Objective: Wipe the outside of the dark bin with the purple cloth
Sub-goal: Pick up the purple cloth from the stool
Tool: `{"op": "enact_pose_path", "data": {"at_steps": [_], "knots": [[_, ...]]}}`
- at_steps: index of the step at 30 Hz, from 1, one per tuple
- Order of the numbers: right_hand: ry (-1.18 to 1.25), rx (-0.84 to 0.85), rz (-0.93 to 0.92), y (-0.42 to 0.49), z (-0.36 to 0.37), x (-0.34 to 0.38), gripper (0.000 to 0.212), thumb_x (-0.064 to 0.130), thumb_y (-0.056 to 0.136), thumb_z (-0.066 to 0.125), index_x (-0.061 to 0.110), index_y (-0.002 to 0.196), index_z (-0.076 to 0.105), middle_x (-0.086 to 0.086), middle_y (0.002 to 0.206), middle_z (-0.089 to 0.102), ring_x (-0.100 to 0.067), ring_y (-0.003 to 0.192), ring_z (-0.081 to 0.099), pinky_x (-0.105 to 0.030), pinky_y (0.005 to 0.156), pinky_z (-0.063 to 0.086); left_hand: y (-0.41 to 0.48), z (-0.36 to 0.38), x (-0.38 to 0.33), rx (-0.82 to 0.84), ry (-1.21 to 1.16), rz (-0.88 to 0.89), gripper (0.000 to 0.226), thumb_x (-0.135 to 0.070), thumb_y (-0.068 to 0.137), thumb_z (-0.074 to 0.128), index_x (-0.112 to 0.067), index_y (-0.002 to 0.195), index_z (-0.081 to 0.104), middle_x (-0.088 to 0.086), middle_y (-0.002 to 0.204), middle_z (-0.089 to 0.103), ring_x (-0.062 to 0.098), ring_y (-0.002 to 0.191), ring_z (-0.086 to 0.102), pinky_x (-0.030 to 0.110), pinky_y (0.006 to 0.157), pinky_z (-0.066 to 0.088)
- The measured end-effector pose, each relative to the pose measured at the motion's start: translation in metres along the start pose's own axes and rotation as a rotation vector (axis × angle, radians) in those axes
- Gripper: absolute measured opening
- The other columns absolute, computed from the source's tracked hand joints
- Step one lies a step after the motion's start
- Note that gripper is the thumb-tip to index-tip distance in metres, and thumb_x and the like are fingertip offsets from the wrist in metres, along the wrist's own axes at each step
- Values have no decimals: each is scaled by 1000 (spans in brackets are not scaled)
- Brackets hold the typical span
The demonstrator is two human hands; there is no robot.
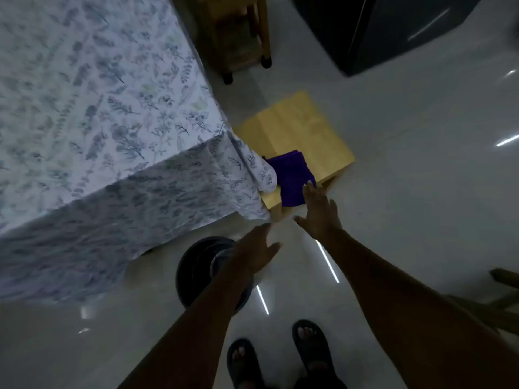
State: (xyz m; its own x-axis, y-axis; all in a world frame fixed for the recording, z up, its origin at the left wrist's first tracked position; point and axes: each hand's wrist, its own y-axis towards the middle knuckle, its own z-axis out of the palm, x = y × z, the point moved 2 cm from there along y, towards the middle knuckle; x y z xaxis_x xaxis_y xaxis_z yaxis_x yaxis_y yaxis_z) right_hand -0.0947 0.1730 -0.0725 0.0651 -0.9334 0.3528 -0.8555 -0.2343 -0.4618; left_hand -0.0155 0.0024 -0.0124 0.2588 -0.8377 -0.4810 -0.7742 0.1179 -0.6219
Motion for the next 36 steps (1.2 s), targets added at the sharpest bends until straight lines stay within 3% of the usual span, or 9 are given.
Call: {"op": "enact_pose_path", "data": {"at_steps": [5,9,13,17,20,25,29,34,36], "knots": [[-4,-220,-28,47,19,-2,86,53,87,53,8,152,20,-10,160,20,-36,147,14,-59,110,27,17,32,29,41,-4,-134,67,-44,97,46,-18,153,20,3,160,24,19,146,26,34,117,22],[-48,-243,-56,80,28,-3,77,59,90,44,16,152,23,-7,161,18,-36,147,11,-60,108,24,31,45,45,6,18,-115,65,-40,97,46,-16,153,20,4,160,24,18,146,26,31,117,22],[33,-342,-71,84,37,-1,65,46,88,56,11,141,44,-15,151,37,-43,138,29,-63,100,36,48,47,49,-30,-50,-99,66,-40,96,48,-17,152,22,2,159,26,18,147,24,36,120,23],[50,-388,-57,77,37,5,50,30,82,66,6,124,57,-17,134,52,-42,116,47,-60,88,46,61,42,43,-90,-65,-51,67,-41,95,51,-15,151,26,5,157,31,19,145,28,38,118,27],[74,-442,-79,64,39,4,41,23,78,68,4,113,61,-17,121,58,-41,103,51,-57,82,48,61,40,40,-108,-64,-14,67,-39,95,52,-11,151,27,8,156,33,19,143,31,32,117,26],[287,-510,62,15,63,0,37,19,75,69,5,107,58,-13,120,55,-33,109,48,-40,80,47,52,48,47,-73,-60,-56,65,-37,97,50,-13,151,26,7,157,31,20,145,29,34,119,24],[569,-487,223,-36,105,1,38,13,74,70,5,108,57,-10,118,55,-26,107,48,-28,80,43,36,72,71,-38,-69,-104,62,-35,97,50,-13,150,27,7,157,31,21,144,31,37,119,26],[748,-372,269,-70,180,11,32,14,73,65,3,103,57,-9,111,57,-28,101,53,-37,83,52,26,113,113,-40,-112,-156,59,-35,95,54,-14,147,34,6,149,44,22,135,45,41,113,36],[812,-322,265,-74,210,16,33,24,73,61,7,101,57,-8,106,58,-30,97,55,-42,82,53,23,132,135,-40,-120,-163,58,-34,95,54,-13,146,36,7,146,47,23,134,46,42,112,39]]}}
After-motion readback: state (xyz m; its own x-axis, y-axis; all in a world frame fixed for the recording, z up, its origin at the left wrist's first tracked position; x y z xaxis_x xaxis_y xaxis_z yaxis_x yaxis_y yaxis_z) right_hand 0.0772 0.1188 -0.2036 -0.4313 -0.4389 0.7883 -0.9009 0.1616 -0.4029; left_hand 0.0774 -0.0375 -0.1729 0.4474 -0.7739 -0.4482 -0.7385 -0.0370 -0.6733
